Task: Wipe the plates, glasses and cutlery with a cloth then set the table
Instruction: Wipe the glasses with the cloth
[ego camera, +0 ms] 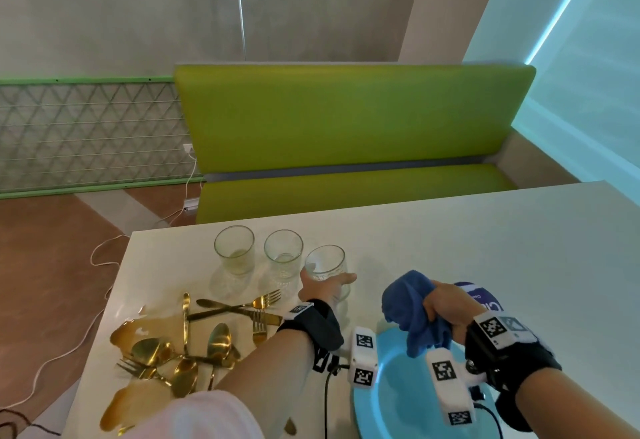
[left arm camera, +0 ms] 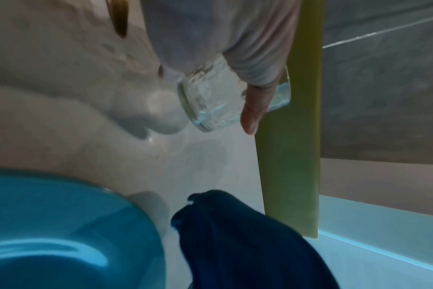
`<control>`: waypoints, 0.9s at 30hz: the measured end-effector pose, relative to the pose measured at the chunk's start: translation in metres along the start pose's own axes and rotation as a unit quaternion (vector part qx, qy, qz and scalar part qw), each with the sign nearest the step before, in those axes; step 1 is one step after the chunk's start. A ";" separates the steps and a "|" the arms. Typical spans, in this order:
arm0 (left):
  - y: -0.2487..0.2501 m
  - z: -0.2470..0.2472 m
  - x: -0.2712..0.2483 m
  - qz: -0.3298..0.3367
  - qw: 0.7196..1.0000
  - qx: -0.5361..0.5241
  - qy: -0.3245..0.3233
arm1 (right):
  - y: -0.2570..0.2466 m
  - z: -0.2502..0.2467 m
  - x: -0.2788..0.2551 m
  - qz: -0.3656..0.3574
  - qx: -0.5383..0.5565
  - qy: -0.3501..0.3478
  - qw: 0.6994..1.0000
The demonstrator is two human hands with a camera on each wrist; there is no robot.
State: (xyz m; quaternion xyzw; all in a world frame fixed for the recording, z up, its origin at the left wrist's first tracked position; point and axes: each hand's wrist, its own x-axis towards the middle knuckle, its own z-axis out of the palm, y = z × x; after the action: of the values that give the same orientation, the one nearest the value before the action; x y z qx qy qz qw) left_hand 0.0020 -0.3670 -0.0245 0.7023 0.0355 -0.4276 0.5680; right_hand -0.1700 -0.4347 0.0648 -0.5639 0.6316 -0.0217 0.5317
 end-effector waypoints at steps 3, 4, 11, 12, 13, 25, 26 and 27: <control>0.007 0.008 0.007 -0.009 0.999 0.033 0.037 | 0.002 -0.007 -0.005 0.008 -0.008 -0.003 1.000; 0.009 0.010 0.009 -0.009 0.998 0.049 0.047 | 0.002 -0.009 -0.005 0.011 -0.006 -0.007 1.000; 0.026 0.021 0.022 -0.022 0.984 0.161 0.074 | -0.013 0.000 0.003 0.012 -0.024 -0.029 0.999; 0.030 0.022 0.022 -0.038 0.979 0.186 0.072 | -0.015 0.001 0.005 0.006 -0.028 -0.034 0.999; 0.030 0.022 0.024 -0.046 0.976 0.203 0.072 | -0.016 0.003 0.007 0.000 -0.023 -0.039 0.999; 0.018 -0.005 0.018 -0.055 0.979 0.197 -0.018 | -0.033 0.030 0.007 -0.008 0.004 -0.057 0.998; 0.017 -0.015 0.017 -0.056 0.979 0.196 -0.017 | -0.035 0.032 0.008 -0.007 0.005 -0.056 0.998; 0.018 -0.027 0.013 -0.060 0.980 0.188 -0.013 | -0.036 0.034 0.009 -0.005 0.008 -0.055 0.998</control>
State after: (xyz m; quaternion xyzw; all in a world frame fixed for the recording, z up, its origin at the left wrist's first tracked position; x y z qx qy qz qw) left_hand 0.0355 -0.3567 -0.0191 0.7876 -0.0107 -0.4686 0.4001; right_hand -0.1199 -0.4347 0.0669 -0.5631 0.5982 0.0009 0.5701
